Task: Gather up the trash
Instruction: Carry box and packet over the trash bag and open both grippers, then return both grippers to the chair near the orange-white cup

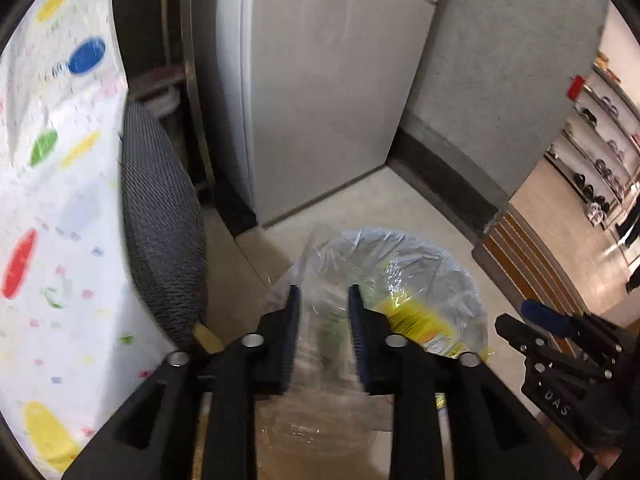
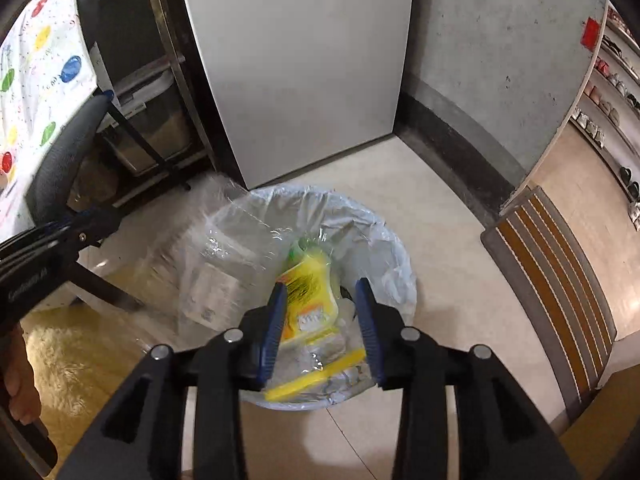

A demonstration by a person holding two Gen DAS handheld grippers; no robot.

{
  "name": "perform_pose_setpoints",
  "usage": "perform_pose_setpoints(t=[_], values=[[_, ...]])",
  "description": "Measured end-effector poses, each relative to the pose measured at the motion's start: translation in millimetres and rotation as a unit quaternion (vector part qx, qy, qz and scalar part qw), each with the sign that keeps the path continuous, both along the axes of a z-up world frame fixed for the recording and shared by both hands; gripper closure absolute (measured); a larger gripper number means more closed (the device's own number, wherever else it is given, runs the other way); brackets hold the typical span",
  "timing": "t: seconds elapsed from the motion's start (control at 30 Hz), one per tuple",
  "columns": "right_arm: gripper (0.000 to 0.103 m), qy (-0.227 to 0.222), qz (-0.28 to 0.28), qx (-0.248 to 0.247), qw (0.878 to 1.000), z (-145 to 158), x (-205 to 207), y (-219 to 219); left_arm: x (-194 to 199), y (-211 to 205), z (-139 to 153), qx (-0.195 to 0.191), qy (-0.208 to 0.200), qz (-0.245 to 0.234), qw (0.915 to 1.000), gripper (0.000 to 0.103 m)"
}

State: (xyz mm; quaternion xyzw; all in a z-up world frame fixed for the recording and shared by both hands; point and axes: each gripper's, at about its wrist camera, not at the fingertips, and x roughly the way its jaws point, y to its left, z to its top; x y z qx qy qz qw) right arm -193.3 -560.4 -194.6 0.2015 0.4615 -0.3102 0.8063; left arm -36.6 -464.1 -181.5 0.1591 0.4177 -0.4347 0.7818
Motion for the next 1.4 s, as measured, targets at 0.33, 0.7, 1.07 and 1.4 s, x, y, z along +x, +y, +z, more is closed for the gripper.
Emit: perform_pose_setpoints(t=[0.33,0.7,1.07,1.4], values=[[0.064,-0.064,0.027,-0.067,0.995,88,1,51,5,78,78,-0.075,-0.020,0.011,0.9969,0.038],[0.054,-0.125,0.201,-0.047,0.970,130,89,174,60,258,96,-0.033,-0.063,0.172,0.9825,0.033],[0.054,-0.127,0.342,-0.025,0.931,153,221,292,133,426,105,-0.016,-0.065,0.342,0.9373,0.033],[0.054,-0.138,0.433,-0.040,0.890,177,359,391,216,496,121,0.013,-0.083,0.419,0.9042,0.033]])
